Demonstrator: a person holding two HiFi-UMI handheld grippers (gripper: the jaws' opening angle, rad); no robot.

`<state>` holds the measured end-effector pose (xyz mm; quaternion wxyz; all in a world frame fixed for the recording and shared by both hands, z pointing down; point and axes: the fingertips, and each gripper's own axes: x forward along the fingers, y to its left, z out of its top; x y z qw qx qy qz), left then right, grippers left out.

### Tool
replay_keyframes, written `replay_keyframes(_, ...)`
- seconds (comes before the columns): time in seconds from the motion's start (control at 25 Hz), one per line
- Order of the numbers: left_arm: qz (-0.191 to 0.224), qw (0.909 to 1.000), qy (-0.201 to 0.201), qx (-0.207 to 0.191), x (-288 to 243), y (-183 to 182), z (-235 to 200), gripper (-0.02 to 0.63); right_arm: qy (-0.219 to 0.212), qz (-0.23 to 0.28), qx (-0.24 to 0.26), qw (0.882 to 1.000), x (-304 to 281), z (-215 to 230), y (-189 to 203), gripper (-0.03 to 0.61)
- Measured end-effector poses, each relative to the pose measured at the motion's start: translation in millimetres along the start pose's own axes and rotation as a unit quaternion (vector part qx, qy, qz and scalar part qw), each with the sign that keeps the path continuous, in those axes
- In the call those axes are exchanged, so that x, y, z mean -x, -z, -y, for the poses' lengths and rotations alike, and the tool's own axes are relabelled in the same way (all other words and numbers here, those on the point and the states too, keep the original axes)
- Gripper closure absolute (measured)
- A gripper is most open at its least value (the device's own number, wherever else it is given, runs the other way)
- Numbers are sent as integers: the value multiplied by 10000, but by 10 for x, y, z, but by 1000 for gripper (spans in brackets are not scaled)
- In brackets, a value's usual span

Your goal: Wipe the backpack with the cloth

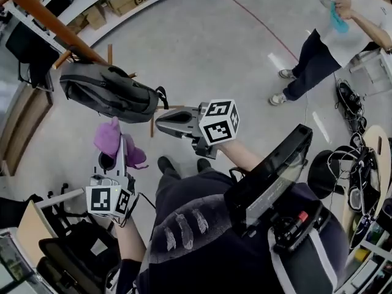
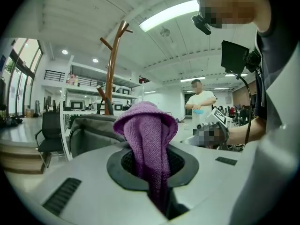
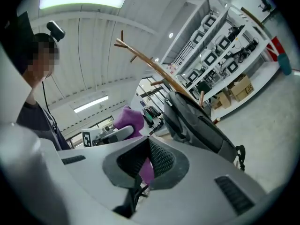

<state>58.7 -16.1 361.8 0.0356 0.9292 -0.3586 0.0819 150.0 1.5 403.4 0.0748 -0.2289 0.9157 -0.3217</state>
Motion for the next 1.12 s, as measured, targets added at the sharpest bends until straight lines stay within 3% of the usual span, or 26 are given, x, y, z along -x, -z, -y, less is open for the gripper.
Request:
replay_keyframes(0.16,-242,9996,-149,86,215,164,89,565,-290,-143,38,9995,-144,-190,62,586)
replay_keyframes(0.52,-139,9999,39,9,708,352,48,565,-308,-217,361,9986,-490,-618,259,586)
replay_keyframes(0.88,46,9983,377,447,1523,655,-73,565,139,-44,314,9994,-772,-1270,720,586)
replay_keyframes(1.12,-56,9938,928,615,1687,865,-206,565,647,-4,205,9977,-930,-1438,937,586)
